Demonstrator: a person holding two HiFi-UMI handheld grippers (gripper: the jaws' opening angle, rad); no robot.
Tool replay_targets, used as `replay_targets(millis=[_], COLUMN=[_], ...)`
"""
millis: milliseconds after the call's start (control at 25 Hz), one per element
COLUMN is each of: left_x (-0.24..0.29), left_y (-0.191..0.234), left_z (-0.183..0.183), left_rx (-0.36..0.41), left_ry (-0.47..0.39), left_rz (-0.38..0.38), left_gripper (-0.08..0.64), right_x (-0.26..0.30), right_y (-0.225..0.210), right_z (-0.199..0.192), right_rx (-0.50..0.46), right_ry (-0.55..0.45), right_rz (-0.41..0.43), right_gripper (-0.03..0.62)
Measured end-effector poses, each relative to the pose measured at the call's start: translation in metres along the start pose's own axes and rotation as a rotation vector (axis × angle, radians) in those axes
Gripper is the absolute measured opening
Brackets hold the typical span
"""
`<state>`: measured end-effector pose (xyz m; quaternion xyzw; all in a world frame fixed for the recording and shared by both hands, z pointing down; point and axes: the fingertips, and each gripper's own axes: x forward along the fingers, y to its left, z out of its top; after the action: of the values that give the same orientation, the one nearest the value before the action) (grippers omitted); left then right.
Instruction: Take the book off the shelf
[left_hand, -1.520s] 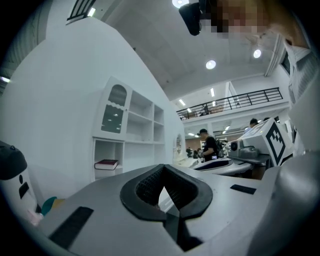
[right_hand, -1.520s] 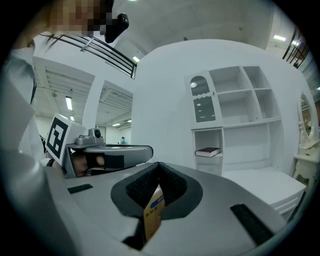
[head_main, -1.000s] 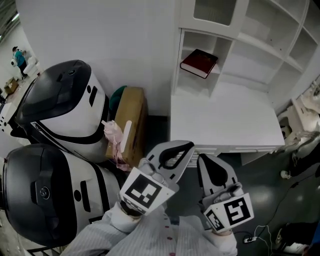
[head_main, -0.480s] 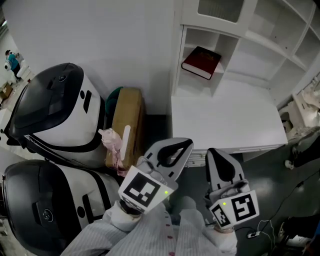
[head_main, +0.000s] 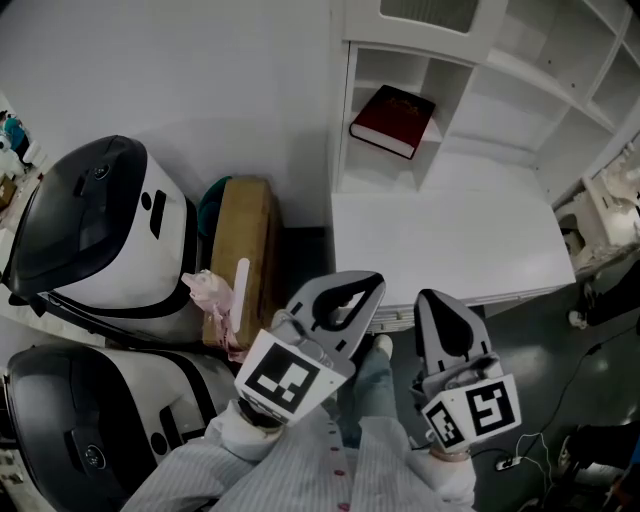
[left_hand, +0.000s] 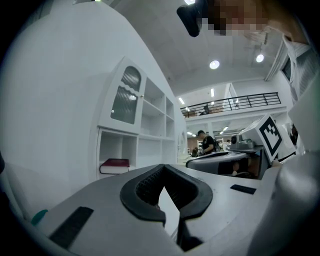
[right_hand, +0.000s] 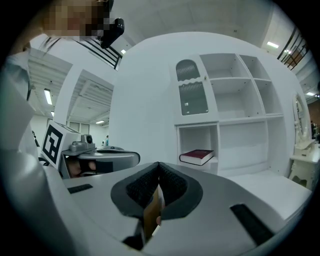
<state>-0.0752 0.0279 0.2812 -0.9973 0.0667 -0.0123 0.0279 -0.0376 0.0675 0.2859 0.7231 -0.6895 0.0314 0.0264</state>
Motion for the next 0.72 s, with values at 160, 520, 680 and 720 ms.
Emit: replay_targets(millis=[160,520,680,720], left_x=[0.023,0.1,0.138,0.147], left_y=[0.015,0.067,0.084,0.087], left_z=[-0.002,0.007,0.014,0.015], left_rx=[0.002,0.007,0.007,0.008], left_ry=[0.003,0.002,0.009,0.013], left_rz=[0.02,0.103,0.138,0.145], left_gripper=[0.011,0.011,0.011,0.011], right_x=[0.02,0.085,0.11,0.115], right_y=[-0.022,-0.094,-0.131,-0.14], right_z=[0.0,0.012,0.022,0.024], right_rx=[-0.011,-0.025,-0.031,-0.031], right_ry=[-0.001,0.001,0.005,0.006], right_rz=[0.014,0.078,0.113,0.122], right_gripper=[0.014,0.014,0.014,0.014])
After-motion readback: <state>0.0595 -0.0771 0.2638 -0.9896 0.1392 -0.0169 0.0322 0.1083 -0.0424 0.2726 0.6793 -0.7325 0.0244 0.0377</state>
